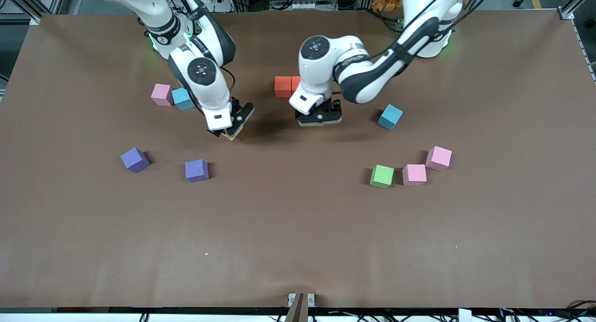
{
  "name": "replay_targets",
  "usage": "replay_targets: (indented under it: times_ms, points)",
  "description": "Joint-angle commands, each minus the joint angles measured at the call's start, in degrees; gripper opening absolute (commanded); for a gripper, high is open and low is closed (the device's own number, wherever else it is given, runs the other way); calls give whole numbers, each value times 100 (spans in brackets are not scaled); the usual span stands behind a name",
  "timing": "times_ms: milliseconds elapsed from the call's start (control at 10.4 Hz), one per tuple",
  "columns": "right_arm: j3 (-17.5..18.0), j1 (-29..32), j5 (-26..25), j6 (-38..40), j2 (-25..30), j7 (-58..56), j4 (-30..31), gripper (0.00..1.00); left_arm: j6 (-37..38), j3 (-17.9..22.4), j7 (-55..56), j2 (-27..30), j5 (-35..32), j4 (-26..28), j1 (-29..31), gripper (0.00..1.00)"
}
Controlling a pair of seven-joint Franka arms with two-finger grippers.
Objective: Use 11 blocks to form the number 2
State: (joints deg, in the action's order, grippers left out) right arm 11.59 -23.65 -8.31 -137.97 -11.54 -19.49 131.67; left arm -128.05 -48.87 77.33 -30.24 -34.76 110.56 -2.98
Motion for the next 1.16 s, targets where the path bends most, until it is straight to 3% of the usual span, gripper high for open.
replay_targets:
  times_ms: [0,385,578,771,1060]
  points:
    - [-16,-270,-268,33,-338,-56,-369,41,52,-517,72,123,-40,97,1120,100]
    - [-25,-832,-259,77,-980,305,-1185,41,419,-843,37,246,-40,-33,2519,100]
    - [-43,-1140,-329,86,-1279,252,-1563,41,781,-826,-269,220,-40,-254,2767,100]
    - [-52,-1430,-906,86,-1508,252,-1793,41,791,-808,-831,168,-40,-272,3109,100]
    - [-52,-1730,-1032,86,-1579,95,-1829,41,791,-799,-1324,150,-49,-324,3347,100]
